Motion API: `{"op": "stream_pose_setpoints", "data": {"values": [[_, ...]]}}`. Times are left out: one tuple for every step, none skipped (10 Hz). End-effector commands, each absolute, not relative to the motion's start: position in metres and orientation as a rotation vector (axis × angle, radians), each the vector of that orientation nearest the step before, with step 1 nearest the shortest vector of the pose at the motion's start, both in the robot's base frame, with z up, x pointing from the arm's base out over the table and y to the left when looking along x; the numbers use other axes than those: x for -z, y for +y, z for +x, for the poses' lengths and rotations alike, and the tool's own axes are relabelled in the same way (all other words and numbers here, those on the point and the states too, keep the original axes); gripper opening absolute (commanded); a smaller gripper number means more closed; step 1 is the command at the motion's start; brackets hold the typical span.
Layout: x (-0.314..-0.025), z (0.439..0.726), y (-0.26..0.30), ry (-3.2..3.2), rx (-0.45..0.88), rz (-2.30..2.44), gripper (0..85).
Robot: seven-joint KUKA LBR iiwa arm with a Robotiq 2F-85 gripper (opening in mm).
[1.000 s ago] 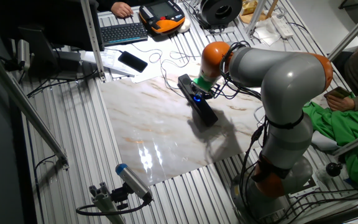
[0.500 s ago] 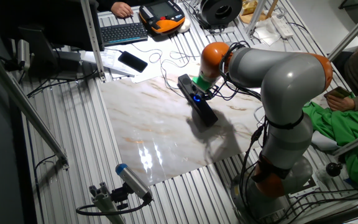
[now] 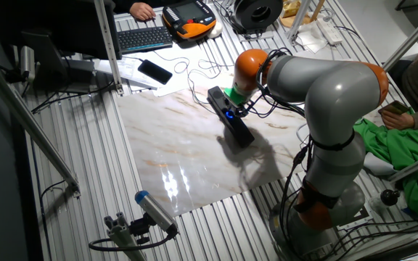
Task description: Turn the knob to increase the volume of the speaker
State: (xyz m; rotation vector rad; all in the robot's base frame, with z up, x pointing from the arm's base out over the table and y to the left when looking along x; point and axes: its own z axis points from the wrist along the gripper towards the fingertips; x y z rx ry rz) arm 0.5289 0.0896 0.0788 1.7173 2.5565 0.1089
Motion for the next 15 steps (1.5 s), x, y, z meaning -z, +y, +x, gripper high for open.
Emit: {"op": "stream_pose_setpoints", "data": {"values": [[-0.0789, 0.5288, 0.0896, 2.540, -0.111, 1.744, 0.0], [-0.0788, 0.5284, 0.0899, 2.521, -0.112, 1.768, 0.0], [-0.0786, 0.5279, 0.0902, 2.501, -0.111, 1.791, 0.0], [-0.0784, 0.5275, 0.0906, 2.481, -0.115, 1.815, 0.0], [-0.0782, 0.5271, 0.0910, 2.460, -0.118, 1.843, 0.0], [-0.0779, 0.5264, 0.0917, 2.442, -0.120, 1.865, 0.0], [-0.0775, 0.5255, 0.0926, 2.427, -0.122, 1.883, 0.0], [-0.0770, 0.5242, 0.0937, 2.418, -0.119, 1.893, 0.0], [-0.0766, 0.5231, 0.0948, 2.410, -0.119, 1.900, 0.0], [-0.0766, 0.5226, 0.0954, 2.403, -0.123, 1.912, 0.0], [-0.0775, 0.5224, 0.0956, 2.398, -0.126, 1.924, 0.0], [-0.0781, 0.5223, 0.0958, 2.391, -0.126, 1.933, 0.0], [-0.0787, 0.5222, 0.0960, 2.386, -0.129, 1.944, 0.0], [-0.0787, 0.5221, 0.0961, 2.380, -0.130, 1.955, 0.0], [-0.0787, 0.5221, 0.0962, 2.374, -0.131, 1.962, 0.0]]}}
